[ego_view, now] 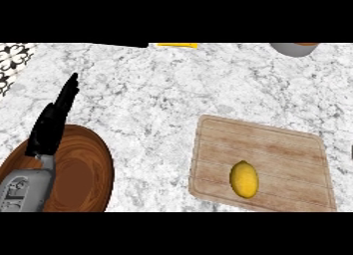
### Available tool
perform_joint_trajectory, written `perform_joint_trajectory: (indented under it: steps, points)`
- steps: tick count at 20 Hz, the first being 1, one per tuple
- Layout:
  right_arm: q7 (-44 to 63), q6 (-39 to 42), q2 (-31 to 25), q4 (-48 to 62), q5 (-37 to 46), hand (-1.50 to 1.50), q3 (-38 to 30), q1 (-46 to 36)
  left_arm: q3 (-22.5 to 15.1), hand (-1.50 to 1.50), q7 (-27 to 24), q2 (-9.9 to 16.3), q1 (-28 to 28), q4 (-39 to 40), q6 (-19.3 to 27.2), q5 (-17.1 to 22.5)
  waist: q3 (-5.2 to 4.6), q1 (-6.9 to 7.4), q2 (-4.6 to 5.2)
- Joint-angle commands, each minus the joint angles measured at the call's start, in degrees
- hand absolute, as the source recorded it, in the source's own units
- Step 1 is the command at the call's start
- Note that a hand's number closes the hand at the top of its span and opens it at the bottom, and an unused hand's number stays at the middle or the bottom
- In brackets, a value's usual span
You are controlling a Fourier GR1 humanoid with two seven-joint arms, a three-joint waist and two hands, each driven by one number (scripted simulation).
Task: Pick the croissant from the cutting board and place it in the tiered basket
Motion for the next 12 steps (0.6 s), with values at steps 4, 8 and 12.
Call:
perform_joint_trajectory:
  steps: [4, 8, 12]
  points:
    - [11.5, -2.8, 1.4, 8.6, 5.5, 1.50, -4.3, -9.7, 2.2, 0.00, -3.2, 1.6, 3.7, 0.4, -1.1, 1.7, 0.09, -1.66, -0.52]
    - [7.9, -2.9, -0.1, 16.2, 8.0, 1.50, -6.1, -10.7, 1.9, 0.00, 0.8, 0.0, -0.8, 1.7, 1.1, 0.5, 0.16, -3.33, -0.39]
    - [7.3, 3.0, -3.9, 19.6, 11.5, 1.50, -7.2, -10.3, 2.4, 0.00, -1.5, 1.4, 2.6, 2.1, 0.0, 0.8, 0.09, -3.86, -0.62]
